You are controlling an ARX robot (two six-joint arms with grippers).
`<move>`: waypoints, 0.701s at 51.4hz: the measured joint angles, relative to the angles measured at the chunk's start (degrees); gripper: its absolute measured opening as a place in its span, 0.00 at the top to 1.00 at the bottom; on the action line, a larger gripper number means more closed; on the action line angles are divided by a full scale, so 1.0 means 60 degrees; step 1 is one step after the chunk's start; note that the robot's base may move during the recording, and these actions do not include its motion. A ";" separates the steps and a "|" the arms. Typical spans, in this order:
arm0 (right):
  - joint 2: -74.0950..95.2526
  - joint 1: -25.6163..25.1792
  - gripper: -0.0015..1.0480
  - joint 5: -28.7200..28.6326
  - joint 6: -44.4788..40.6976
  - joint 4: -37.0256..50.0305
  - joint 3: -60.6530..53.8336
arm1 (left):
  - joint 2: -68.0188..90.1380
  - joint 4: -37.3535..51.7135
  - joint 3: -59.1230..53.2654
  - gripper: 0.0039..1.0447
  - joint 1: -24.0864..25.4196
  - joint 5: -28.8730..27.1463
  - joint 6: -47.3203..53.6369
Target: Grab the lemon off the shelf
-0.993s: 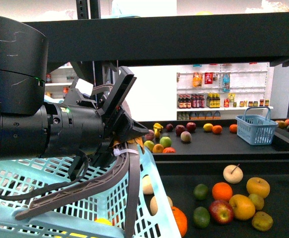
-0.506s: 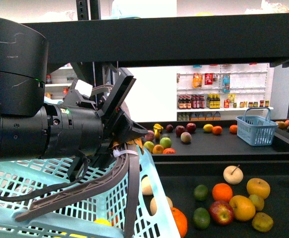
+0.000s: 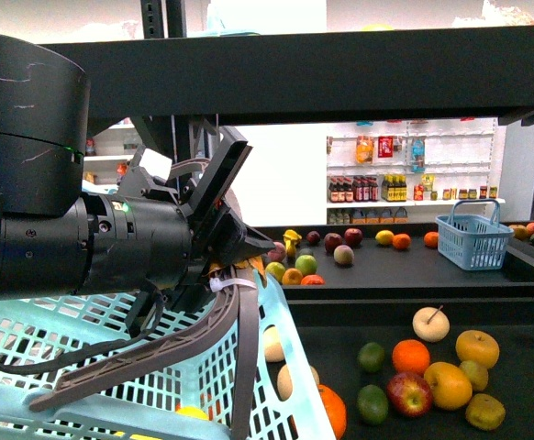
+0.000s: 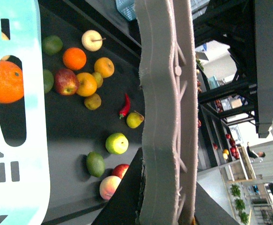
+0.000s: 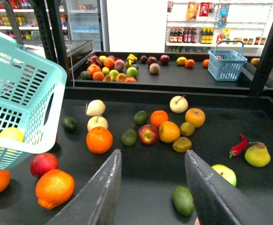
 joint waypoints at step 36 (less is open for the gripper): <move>-0.0007 0.0000 0.07 0.0000 0.0004 0.0000 0.0000 | 0.0007 0.4306 -0.0776 0.92 0.2969 -0.5464 -0.4747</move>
